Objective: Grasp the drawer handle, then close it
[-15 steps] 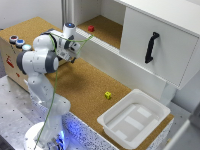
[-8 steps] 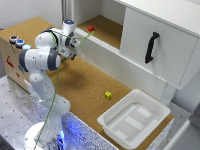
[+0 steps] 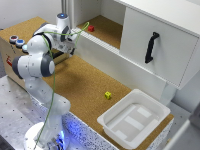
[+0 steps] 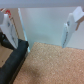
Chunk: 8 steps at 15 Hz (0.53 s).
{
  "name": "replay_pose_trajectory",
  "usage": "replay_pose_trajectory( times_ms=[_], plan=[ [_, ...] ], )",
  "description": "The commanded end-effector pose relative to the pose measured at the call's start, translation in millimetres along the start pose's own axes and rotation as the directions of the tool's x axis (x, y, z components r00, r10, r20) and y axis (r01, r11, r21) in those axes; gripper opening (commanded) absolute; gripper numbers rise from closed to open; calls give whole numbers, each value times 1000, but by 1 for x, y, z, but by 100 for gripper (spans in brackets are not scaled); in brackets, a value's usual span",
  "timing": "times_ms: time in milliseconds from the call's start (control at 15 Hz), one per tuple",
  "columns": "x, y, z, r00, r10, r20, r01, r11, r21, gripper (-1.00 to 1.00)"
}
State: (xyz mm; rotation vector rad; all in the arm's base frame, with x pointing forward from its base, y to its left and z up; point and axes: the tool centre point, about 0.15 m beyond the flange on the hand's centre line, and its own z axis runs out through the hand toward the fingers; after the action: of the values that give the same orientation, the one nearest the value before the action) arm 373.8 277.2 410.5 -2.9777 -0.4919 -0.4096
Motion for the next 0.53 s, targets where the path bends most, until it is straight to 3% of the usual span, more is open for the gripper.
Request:
replay_pose_trajectory(
  times_ms=[0,400,467],
  plan=[
    [-7,-1,0,1000,-13,-21,13,1000,11,100],
    [-1,-1,-2,1000,-2,-5,2,1000,0,100],
    [7,-13,-17,997,-70,-23,70,997,12,100]
  ],
)
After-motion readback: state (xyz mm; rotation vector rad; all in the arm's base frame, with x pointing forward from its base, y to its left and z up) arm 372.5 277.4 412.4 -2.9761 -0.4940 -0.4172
